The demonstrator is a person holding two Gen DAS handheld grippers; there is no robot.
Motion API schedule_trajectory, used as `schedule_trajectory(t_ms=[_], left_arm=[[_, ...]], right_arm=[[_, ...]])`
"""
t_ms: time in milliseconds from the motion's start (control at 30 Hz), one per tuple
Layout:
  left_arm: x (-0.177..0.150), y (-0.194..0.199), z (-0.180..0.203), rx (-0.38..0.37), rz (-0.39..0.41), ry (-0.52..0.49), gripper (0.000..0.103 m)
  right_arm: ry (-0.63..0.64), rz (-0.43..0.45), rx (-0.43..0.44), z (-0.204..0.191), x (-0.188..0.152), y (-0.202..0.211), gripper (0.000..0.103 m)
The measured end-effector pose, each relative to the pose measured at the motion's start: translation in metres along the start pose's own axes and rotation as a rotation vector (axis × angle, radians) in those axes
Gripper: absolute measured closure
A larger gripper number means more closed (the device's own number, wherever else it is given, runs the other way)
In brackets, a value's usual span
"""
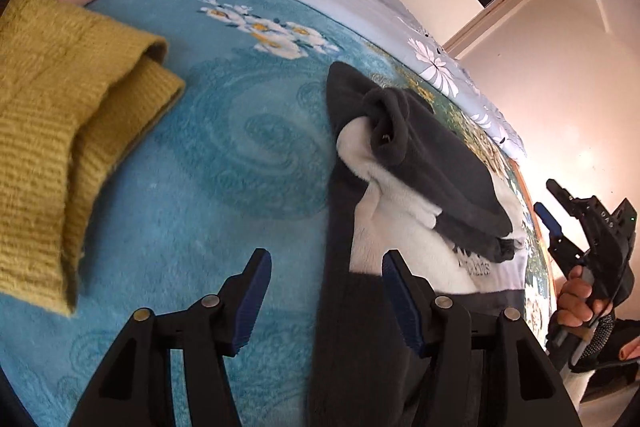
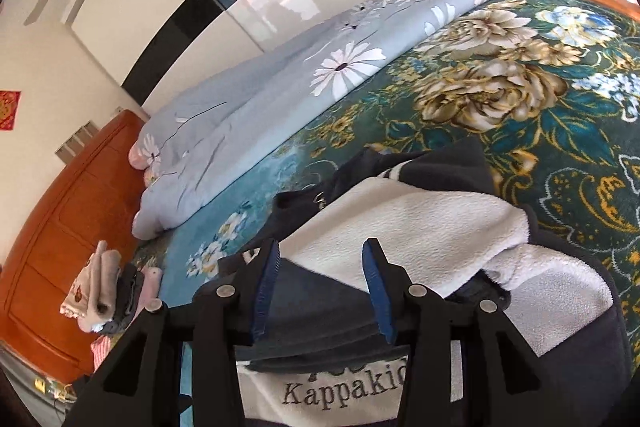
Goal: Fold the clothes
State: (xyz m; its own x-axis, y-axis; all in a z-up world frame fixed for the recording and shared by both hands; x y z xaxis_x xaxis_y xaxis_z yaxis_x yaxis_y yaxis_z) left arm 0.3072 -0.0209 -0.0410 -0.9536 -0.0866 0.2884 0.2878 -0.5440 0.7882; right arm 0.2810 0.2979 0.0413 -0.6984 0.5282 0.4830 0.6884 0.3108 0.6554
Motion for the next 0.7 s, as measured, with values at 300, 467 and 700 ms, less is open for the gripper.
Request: schedule_trajectory(t_ms=[300,467,700], left_arm=[[-0.042,-0.007,0.003,-0.118,-0.105,-0.028,0.041],[-0.058,-0.014,0.012,-0.219,-0.156,-0.009,0.041],[-0.072,-0.017,0.021,-0.286,-0.203,0.009,0.041]], right_arm=[[0.064,-0.037,-0.071,0.074,-0.025,0.078,0.052],[-0.017,-0.125,-0.196,0.168,-0.05,0.114,0.05],[-0.101,-0.195,-0.092,0.217,-0.082,0.117,0.045]])
Point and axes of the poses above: each gripper's, at about its wrist camera, not at the fingertips, and y roughly against the way its jaws point, z to its right, x to its top, the point moved 8 cm from there along -y, roughly the way its jaws point, and after that the axes turned 11 degrees about -z, right-handed, at the moved point
